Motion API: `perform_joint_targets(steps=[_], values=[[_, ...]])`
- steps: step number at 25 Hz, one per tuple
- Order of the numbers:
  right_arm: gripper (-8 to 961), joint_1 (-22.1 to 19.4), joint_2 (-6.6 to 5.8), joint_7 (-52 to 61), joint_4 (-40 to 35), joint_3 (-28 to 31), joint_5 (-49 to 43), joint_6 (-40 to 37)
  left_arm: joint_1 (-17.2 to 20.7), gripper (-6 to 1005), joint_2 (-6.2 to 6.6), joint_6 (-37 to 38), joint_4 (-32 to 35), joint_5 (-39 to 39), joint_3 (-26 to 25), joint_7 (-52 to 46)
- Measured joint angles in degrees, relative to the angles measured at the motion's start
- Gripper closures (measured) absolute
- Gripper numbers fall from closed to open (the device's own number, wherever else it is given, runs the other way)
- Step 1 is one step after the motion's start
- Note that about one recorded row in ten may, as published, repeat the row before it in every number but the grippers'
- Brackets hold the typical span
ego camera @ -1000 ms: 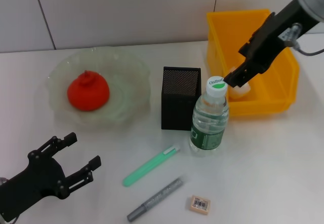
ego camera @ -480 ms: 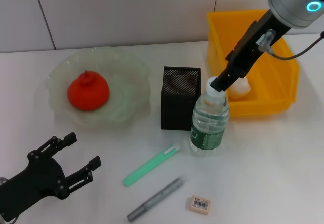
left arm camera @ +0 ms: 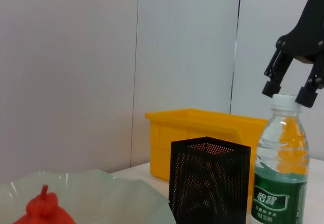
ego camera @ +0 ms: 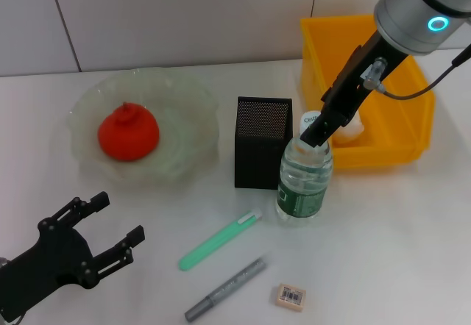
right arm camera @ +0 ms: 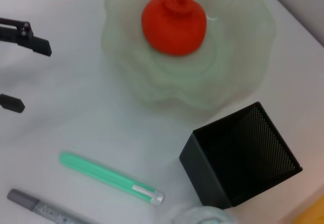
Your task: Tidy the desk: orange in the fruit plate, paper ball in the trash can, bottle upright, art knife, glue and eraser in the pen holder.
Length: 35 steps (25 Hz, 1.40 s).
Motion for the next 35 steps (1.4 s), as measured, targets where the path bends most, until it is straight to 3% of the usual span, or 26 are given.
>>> perform_joint_targets(steps=[17, 23, 33, 35], values=[[248, 0.49, 0.45, -0.12, -2.47, -1.32, -0.15, 0.79, 0.18, 172, 0.00, -0.04, 0.00, -0.08, -0.29, 0.00], [384, 0.68, 0.50, -0.11, -3.97, -2.22, -0.26, 1.37, 0.20, 172, 0.00, 0.00, -0.13, -0.08, -0.52, 0.00], [395, 0.73, 0.50, -0.26, -4.37, -2.99, -0.28, 2.20, 0.17, 172, 0.00, 0.01, -0.25, -0.08, -0.53, 0.00], [438, 0.73, 0.50, -0.34, -4.49, -3.08, -0.31, 2.31, 0.18, 172, 0.00, 0.01, -0.25, -0.08, -0.53, 0.00]])
